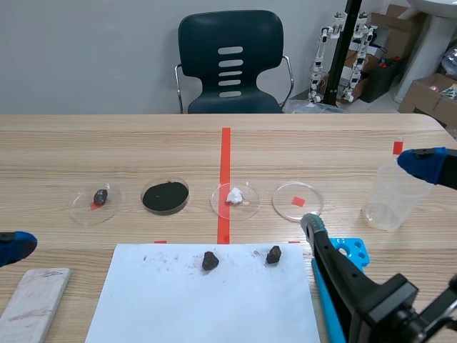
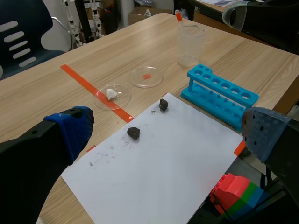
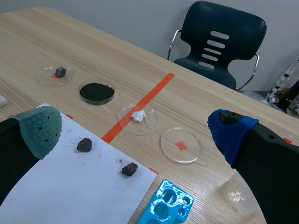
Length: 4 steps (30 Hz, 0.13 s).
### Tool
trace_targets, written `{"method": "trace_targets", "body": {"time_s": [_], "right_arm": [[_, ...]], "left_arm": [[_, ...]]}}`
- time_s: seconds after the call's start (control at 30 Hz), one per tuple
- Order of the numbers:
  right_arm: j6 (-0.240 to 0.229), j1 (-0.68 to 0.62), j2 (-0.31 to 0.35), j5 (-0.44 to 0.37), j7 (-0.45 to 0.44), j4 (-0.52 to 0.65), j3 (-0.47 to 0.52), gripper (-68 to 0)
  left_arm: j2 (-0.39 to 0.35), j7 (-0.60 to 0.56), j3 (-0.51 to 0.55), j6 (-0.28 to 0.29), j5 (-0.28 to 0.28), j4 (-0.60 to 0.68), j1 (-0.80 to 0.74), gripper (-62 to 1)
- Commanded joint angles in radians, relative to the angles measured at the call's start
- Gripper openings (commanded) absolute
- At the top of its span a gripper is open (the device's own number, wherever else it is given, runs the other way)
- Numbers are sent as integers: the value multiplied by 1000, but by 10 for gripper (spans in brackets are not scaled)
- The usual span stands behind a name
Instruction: Return to the home posture
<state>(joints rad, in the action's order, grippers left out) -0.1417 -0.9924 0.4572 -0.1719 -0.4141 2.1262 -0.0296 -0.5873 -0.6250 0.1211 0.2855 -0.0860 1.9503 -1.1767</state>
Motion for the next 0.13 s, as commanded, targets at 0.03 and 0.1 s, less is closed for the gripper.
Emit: {"method": "trace_targets", "body": {"time_s": [0.03,0.1], "right_arm": [[3,3,5,-6,-14,4,2,4],[3,3,5,-6,-14,4,2,4]], "left_arm": [[5,-14,-4,-2,-6,6,0,14],[5,-14,-4,-2,-6,6,0,14]]}}
